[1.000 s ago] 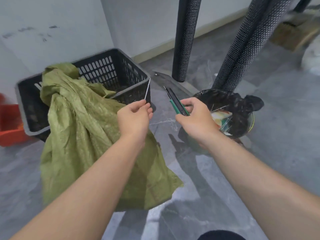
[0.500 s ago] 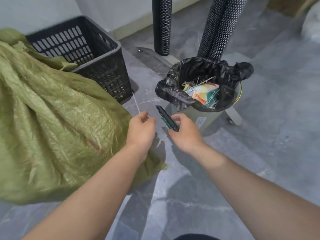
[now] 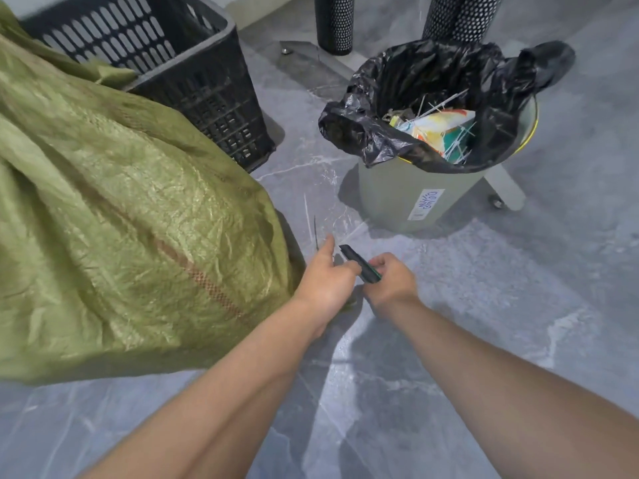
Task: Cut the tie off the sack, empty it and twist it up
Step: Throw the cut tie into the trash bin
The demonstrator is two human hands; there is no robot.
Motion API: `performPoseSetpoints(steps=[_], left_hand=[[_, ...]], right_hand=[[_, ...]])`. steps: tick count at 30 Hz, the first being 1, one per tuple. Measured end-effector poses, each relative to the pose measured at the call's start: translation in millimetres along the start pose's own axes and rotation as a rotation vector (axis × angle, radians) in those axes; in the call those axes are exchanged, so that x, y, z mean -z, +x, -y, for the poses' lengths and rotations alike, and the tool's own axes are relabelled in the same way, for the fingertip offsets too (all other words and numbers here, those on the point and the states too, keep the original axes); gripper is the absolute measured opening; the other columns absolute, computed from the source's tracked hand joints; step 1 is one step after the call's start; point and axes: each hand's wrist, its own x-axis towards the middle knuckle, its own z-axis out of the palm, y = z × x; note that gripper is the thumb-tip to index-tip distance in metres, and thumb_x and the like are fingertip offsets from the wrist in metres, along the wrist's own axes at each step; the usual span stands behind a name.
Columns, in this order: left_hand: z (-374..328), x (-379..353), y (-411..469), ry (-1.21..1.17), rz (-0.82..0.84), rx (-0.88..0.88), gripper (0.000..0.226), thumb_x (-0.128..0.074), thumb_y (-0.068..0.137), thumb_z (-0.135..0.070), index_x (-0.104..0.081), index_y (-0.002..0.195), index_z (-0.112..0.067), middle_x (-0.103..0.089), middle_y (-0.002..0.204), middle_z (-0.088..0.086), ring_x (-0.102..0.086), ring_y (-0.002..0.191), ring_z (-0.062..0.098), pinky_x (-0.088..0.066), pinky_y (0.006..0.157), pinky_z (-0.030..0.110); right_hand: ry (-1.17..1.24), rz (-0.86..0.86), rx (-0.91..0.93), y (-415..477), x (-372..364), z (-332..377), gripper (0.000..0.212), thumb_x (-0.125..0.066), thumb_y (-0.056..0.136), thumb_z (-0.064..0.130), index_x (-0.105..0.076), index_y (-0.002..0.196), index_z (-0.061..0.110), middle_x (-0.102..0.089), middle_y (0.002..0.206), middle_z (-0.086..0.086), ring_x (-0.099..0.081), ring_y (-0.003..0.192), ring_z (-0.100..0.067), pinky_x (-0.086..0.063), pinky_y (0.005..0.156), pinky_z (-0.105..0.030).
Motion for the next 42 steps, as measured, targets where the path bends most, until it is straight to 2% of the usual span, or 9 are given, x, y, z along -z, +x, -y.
performPoseSetpoints(steps=[2,4,7,11,16,20,27,32,42], left_hand=[[8.3,-3.7,2.8,0.003,-0.019,0.015,0.087,-0.061,0.092,-0.020,-0.017,0.166,-0.028,-0.041,0.162,0.008,-0.052,0.138,0.025,-0.048,0.092,0.027],[13.1,-7.8,-0.8,0.019,-0.028,0.013,0.083,-0.061,0.091,-0.019,-0.023,0.164,-0.025,-0.067,0.133,0.013,-0.069,0.113,0.026,-0.053,0.089,0.025],[14.5,-7.3,-3.5,0.032,-0.112,-0.087,0.037,-0.058,0.098,-0.015,-0.059,0.135,-0.020,-0.062,0.085,-0.005,-0.059,0.073,0.017,-0.047,0.064,0.020],[-2.7,4.0,-19.1,-0.140,-0.379,-0.268,0.027,-0.067,0.100,-0.019,-0.074,0.124,-0.010,-0.079,0.112,-0.002,-0.076,0.100,0.018,-0.061,0.092,0.035],[-42.3,22.3,-46.8,-0.296,-0.506,-0.528,0.026,-0.063,0.099,0.000,-0.080,0.113,-0.014,-0.082,0.102,-0.011,-0.077,0.097,0.007,-0.059,0.081,0.018],[-74.8,45.0,-59.0,-0.432,-0.536,-0.656,0.027,-0.058,0.098,0.010,-0.079,0.106,-0.006,-0.082,0.103,0.004,-0.078,0.100,0.018,-0.059,0.083,0.023],[-127.7,62.4,-67.3,-0.318,-0.401,-0.785,0.028,-0.063,0.096,0.009,-0.080,0.098,-0.012,-0.082,0.101,0.004,-0.078,0.097,0.020,-0.062,0.088,0.041],[-158.4,58.0,-66.0,-0.215,-0.361,-0.801,0.033,-0.061,0.091,0.010,-0.079,0.095,-0.017,-0.077,0.108,0.008,-0.075,0.095,0.013,-0.062,0.090,0.042],[-181.0,29.6,-54.3,-0.230,-0.290,-0.734,0.028,-0.060,0.094,0.005,-0.079,0.101,-0.015,-0.074,0.106,0.019,-0.067,0.081,0.013,-0.058,0.090,0.057]], right_hand=[[-0.074,0.005,0.020,4.0,-4.1,-8.6,0.035,-0.079,0.079,0.010,-0.059,0.105,0.024,-0.067,0.110,-0.008,-0.063,0.090,-0.024,-0.044,0.059,-0.024],[-0.120,0.024,0.027,5.2,-4.6,-16.1,0.031,-0.076,0.084,0.014,-0.064,0.113,0.017,-0.066,0.115,-0.011,-0.063,0.102,-0.028,-0.052,0.078,-0.030],[-0.124,0.013,0.043,-0.2,4.6,-10.9,0.024,-0.065,0.097,0.028,-0.066,0.114,0.011,-0.068,0.113,-0.009,-0.063,0.110,-0.029,-0.050,0.088,-0.032],[0.252,0.194,0.066,-19.2,27.6,40.6,0.044,-0.045,0.108,0.039,-0.073,0.102,0.006,-0.076,0.098,-0.014,-0.072,0.097,-0.035,-0.056,0.088,-0.040],[0.648,0.436,0.171,-49.9,57.4,134.5,0.042,-0.047,0.107,0.040,-0.071,0.087,0.012,-0.067,0.077,-0.004,-0.062,0.061,-0.009,-0.049,0.060,-0.024],[0.727,0.467,0.395,-72.1,81.6,193.1,0.034,-0.049,0.108,0.029,-0.078,0.100,0.014,-0.077,0.092,-0.016,-0.065,0.076,-0.017,-0.051,0.067,-0.026],[0.694,0.192,0.563,-83.9,125.8,246.8,0.029,-0.056,0.104,0.014,-0.080,0.091,0.024,-0.071,0.079,0.001,-0.066,0.072,-0.014,-0.055,0.064,-0.026],[0.718,-0.081,0.469,-76.3,157.2,246.7,0.019,-0.061,0.101,0.014,-0.080,0.100,0.014,-0.067,0.074,0.001,-0.060,0.068,-0.015,-0.053,0.061,-0.021],[0.668,-0.454,0.248,-41.1,191.7,200.7,0.014,-0.076,0.090,0.023,-0.079,0.077,0.024,-0.073,0.062,0.010,-0.056,0.045,0.000,-0.047,0.057,-0.021]])
